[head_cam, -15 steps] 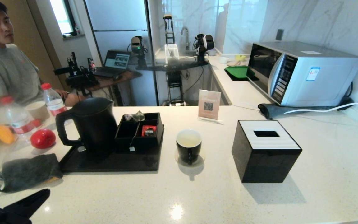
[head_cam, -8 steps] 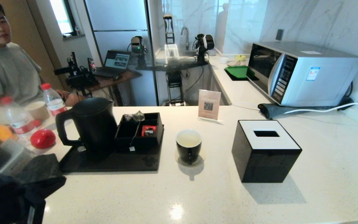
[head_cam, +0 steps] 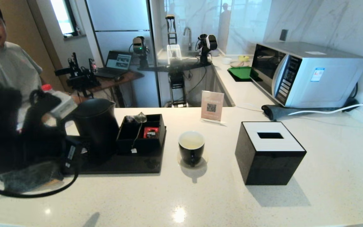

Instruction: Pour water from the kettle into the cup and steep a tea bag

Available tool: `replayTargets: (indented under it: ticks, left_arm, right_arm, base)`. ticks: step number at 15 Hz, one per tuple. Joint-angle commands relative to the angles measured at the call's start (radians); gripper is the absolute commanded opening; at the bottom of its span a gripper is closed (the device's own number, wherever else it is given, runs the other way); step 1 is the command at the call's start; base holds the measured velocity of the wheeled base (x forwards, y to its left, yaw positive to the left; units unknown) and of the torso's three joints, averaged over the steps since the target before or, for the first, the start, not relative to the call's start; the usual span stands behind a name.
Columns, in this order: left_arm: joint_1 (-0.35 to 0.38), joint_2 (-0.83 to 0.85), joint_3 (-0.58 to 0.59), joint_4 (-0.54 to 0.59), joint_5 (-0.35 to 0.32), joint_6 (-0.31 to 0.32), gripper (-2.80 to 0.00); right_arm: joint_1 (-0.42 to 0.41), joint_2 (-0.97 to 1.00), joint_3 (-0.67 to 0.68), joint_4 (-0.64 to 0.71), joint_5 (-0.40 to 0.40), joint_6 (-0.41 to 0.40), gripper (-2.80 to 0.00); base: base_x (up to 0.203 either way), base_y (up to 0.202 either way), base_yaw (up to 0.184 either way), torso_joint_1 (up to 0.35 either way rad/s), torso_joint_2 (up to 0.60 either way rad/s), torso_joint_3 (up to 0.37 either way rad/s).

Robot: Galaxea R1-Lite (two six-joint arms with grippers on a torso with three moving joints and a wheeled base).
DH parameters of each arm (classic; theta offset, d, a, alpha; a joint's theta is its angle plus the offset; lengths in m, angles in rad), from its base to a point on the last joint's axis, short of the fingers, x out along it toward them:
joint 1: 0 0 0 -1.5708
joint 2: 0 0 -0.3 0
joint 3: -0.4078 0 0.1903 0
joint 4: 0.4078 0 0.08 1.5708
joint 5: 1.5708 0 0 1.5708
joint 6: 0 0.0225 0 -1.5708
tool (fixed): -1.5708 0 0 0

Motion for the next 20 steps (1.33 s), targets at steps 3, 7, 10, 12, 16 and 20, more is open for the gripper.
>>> replayTargets:
  ticks: [3,7,10,12,16,20]
  left_arm:
    - [-0.029,0.275,-0.258,0.047,0.027,0.001,-2.8]
    - [-0.06,0.435,-0.432,0.068,0.032,0.001,-2.8]
    - [-0.082,0.545,-0.549,0.07,0.042,0.0,0.0]
    - [-0.085,0.618,-0.622,0.07,0.052,0.0,0.0]
    - [-0.082,0.728,-0.723,0.07,0.069,0.002,0.0]
    - [-0.062,0.791,-0.8,0.07,0.058,0.022,0.0]
  right_arm:
    - [0.0,0.001,0.0,0.0,0.0,-0.001,-2.8]
    - [0.0,0.001,0.0,0.0,0.001,-0.001,-2.8]
    - [0.0,0.001,0.0,0.0,0.0,-0.001,-2.8]
    - [0.0,0.001,0.0,0.0,0.0,-0.001,-2.8]
    - [0.0,0.001,0.0,0.0,0.0,-0.001,-2.8]
    - [0.0,0.001,0.0,0.0,0.0,-0.001,-2.8]
  base:
    - [0.0,0.0,0.0,0.0,0.0,0.0]
    - [0.0,0.0,0.0,0.0,0.0,0.0]
    - [0.0,0.0,0.0,0.0,0.0,0.0]
    - [0.0,0.0,0.0,0.0,0.0,0.0]
    - [0.0,0.0,0.0,0.0,0.0,0.0]
    - [0.0,0.0,0.0,0.0,0.0,0.0]
